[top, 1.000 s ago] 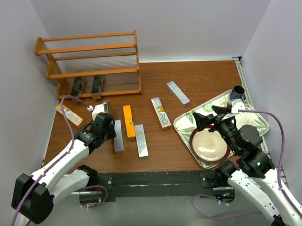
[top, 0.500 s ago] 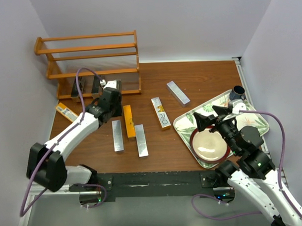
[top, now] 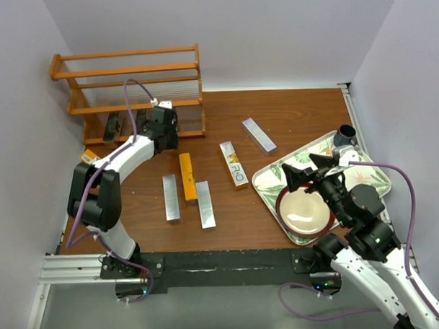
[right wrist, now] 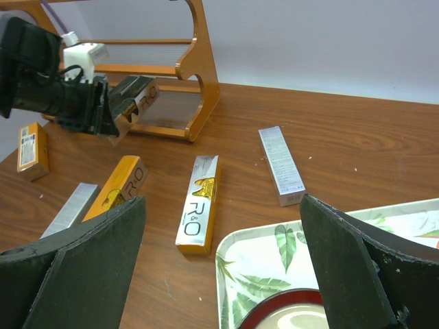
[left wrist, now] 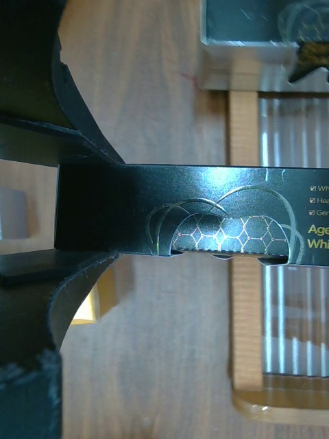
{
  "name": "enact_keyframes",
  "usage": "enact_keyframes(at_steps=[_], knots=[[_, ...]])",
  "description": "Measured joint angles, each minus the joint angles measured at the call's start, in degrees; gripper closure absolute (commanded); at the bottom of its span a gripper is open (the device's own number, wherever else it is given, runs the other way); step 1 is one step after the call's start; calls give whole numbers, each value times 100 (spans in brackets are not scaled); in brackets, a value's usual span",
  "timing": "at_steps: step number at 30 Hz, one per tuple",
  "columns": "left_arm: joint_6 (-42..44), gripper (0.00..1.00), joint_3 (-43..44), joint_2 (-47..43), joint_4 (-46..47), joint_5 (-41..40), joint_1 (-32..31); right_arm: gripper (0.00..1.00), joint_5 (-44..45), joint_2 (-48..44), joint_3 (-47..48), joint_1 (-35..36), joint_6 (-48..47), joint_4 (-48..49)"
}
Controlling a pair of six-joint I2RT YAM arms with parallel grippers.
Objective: Place and organize the toothpastes onto the shelf
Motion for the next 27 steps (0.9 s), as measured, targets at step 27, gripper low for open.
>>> enact_keyframes(at_steps=[27], knots=[[232,49,1290,1652,367,295,334,1,2,0,0,0,-2,-2]])
